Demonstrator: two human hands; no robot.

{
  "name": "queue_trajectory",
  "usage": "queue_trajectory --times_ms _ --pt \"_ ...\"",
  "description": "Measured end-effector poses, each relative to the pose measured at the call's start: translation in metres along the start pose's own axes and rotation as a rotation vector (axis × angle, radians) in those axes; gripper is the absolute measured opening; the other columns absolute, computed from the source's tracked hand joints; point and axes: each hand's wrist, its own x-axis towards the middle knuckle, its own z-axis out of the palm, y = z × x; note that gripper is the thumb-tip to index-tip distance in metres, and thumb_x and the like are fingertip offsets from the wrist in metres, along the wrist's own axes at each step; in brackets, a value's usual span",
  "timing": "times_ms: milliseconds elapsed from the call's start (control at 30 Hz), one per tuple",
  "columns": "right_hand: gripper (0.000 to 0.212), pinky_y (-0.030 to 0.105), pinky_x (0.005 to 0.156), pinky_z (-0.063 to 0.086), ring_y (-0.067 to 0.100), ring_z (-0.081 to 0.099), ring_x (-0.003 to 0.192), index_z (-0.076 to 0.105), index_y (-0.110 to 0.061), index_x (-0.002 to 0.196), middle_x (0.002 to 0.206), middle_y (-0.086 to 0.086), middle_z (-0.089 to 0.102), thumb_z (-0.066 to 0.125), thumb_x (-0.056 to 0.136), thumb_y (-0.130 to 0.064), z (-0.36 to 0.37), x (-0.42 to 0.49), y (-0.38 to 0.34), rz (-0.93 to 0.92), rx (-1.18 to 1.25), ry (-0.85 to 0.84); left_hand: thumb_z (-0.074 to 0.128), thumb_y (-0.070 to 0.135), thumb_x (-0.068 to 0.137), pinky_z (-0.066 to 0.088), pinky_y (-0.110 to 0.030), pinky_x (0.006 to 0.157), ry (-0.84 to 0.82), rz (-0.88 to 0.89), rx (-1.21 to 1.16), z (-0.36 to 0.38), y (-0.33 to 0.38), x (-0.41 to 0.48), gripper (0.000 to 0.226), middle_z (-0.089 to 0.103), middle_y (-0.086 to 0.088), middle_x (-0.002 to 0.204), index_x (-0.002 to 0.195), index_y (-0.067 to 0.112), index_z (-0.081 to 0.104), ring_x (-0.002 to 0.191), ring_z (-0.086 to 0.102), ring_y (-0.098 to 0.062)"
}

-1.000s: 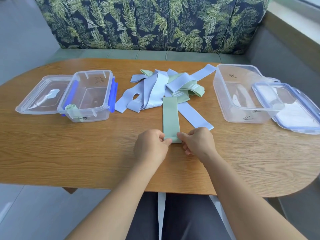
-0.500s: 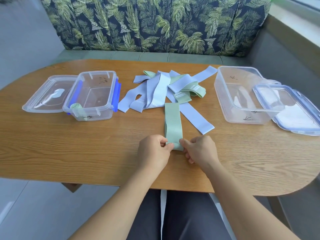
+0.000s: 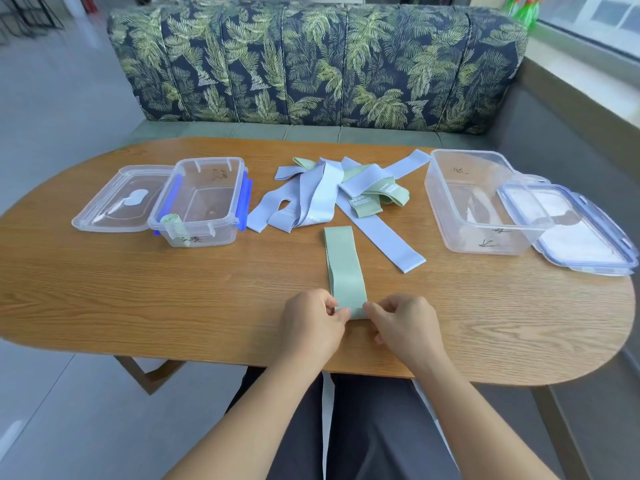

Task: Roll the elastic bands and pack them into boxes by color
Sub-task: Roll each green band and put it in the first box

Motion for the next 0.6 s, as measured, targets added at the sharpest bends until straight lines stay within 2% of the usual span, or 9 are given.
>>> queue_trajectory --times_ms 100,233,333,467,600 --pt "0.014 0.035 0.069 0.057 0.021 0.068 0.074 0.073 -0.020 0.076 0.067 0.001 0.069 0.067 0.085 -0.029 0.001 -0.001 0.000 -0.008 0.020 -0.016 0.069 0.038 0.086 0.051 -0.024 0.073 -0.022 -0.022 0.017 -0.001 0.001 0.002 0.025 0.070 0.007 0.094 0.102 0.019 0.072 0.086 0.064 -0.010" --pt "0.014 0.044 0.070 0.061 0.020 0.070 0.060 0.071 -0.019 0.071 0.059 0.003 0.070 0.070 0.083 -0.027 0.000 0.006 -0.001 0.027 0.077 -0.043 0.069 0.036 0.086 0.051 -0.025 0.078 -0.024 -0.033 0.001 -0.001 0.003 0.006 0.028 0.070 0.006 0.099 0.108 0.017 0.071 0.091 0.063 -0.011" --pt "0.015 0.046 0.070 0.061 0.021 0.071 0.061 0.069 -0.018 0.072 0.057 0.003 0.070 0.070 0.084 -0.028 0.001 0.011 -0.003 0.050 0.105 -0.042 0.072 0.034 0.085 0.051 -0.026 0.079 -0.027 -0.059 -0.047 -0.002 0.004 0.010 0.032 0.068 0.006 0.098 0.111 0.016 0.067 0.094 0.063 -0.013" --pt "0.017 0.045 0.071 0.061 0.018 0.070 0.057 0.068 -0.015 0.074 0.057 0.003 0.070 0.069 0.086 -0.027 0.004 0.020 -0.008 0.052 0.106 -0.041 0.075 0.032 0.082 0.055 -0.031 0.082 -0.062 -0.113 -0.076 -0.005 0.004 0.017 0.027 0.069 0.005 0.094 0.103 0.016 0.070 0.091 0.065 -0.014" --pt "0.024 0.044 0.069 0.062 0.018 0.070 0.054 0.068 -0.009 0.075 0.056 0.002 0.070 0.070 0.086 -0.030 0.003 0.027 -0.011 0.075 0.104 -0.040 0.074 0.033 0.083 0.054 -0.029 0.079 -0.063 -0.105 -0.059 -0.006 0.004 0.020 0.021 0.068 0.006 0.088 0.096 0.016 0.071 0.088 0.065 -0.013"
